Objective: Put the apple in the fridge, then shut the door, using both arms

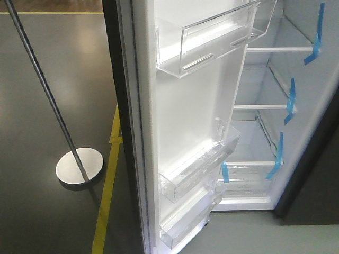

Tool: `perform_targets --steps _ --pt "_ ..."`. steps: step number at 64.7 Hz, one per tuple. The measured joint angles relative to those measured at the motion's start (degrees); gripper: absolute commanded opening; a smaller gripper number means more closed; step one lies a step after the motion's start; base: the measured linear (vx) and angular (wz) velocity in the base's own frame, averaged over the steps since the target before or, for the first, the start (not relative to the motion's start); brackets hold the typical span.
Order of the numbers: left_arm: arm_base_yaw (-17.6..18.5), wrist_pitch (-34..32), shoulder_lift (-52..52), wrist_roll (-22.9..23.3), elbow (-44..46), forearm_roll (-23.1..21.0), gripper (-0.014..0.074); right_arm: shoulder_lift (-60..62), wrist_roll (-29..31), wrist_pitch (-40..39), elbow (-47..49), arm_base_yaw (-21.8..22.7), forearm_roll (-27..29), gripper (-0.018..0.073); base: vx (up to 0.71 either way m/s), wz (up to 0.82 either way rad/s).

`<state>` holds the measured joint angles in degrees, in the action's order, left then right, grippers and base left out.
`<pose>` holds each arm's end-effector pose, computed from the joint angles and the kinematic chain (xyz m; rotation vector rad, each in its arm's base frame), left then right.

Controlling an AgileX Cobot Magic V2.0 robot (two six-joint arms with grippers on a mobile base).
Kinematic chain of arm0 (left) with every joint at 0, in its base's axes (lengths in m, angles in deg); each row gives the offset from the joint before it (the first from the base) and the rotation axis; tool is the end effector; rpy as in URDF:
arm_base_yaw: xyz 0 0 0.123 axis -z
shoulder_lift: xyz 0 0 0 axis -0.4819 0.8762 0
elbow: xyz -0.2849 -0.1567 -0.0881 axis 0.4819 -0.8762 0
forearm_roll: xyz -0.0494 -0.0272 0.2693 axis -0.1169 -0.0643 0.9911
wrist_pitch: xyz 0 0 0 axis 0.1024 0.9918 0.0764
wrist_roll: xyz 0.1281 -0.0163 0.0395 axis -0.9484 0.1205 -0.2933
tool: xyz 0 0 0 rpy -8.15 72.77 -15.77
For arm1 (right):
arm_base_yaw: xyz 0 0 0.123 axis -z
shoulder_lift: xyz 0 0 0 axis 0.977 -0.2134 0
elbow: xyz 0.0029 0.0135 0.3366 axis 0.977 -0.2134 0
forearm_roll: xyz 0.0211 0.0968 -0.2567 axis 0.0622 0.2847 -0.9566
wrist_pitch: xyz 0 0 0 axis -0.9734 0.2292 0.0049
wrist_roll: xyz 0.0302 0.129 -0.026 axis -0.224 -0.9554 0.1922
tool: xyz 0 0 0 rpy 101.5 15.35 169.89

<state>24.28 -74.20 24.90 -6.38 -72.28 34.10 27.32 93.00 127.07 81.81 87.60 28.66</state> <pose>0.0766 0.0058 0.1916 -0.0867 1.6473 0.0384 0.1843 0.0294 0.5535 -0.2146 1.9709 0.2955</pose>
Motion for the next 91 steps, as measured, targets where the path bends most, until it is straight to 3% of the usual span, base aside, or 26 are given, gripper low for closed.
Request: perform_targets --steps 91 --pt "0.0 0.0 0.0 0.0 0.0 0.0 -0.0006 0.0 0.0 0.0 0.0 0.0 0.0 0.0185 0.04 -0.01"
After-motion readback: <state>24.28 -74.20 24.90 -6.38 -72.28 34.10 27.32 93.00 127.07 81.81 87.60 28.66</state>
